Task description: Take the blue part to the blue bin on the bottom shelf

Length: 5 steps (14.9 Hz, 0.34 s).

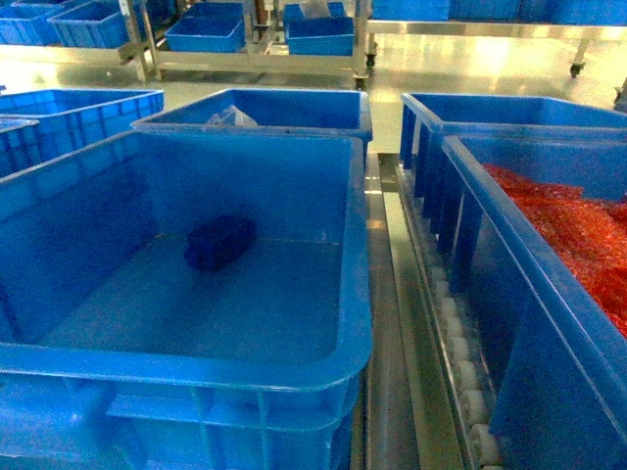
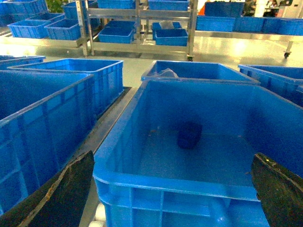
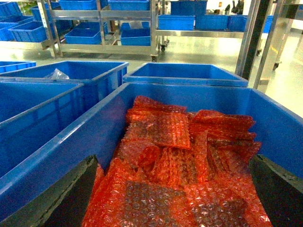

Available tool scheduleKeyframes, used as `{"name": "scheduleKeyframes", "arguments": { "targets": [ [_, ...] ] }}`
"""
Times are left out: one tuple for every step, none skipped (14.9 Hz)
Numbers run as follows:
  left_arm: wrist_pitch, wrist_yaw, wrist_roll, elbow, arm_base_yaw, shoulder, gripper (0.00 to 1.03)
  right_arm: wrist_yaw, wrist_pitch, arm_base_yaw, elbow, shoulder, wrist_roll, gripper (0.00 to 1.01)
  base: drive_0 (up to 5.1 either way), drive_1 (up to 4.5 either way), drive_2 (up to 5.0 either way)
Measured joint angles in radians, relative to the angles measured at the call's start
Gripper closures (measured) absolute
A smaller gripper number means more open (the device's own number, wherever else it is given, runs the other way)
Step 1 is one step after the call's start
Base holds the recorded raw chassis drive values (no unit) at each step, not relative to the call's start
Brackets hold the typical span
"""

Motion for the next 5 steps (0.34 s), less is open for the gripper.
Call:
{"name": "scheduleKeyframes", "arguments": {
  "targets": [
    [0.000,0.000,0.000,0.000,0.000,0.000,0.05,0.000,0.000,0.000,0.000,0.000,0.000,0.03,0.0,0.00,0.0],
    [0.000,0.000,0.000,0.000,0.000,0.000,0.05,0.000,0.000,0.000,0.000,0.000,0.000,0.03,0.0,0.00,0.0],
    [0.000,0.000,0.000,0.000,0.000,0.000,0.05,0.000,0.000,0.000,0.000,0.000,0.000,0.03,0.0,0.00,0.0],
    [0.000,0.000,0.000,0.000,0.000,0.000,0.05,0.000,0.000,0.000,0.000,0.000,0.000,0.03,0.0,0.00,0.0],
    [0.000,0.000,0.000,0.000,0.000,0.000,0.05,0.000,0.000,0.000,0.000,0.000,0.000,0.03,0.0,0.00,0.0]
  ]
}}
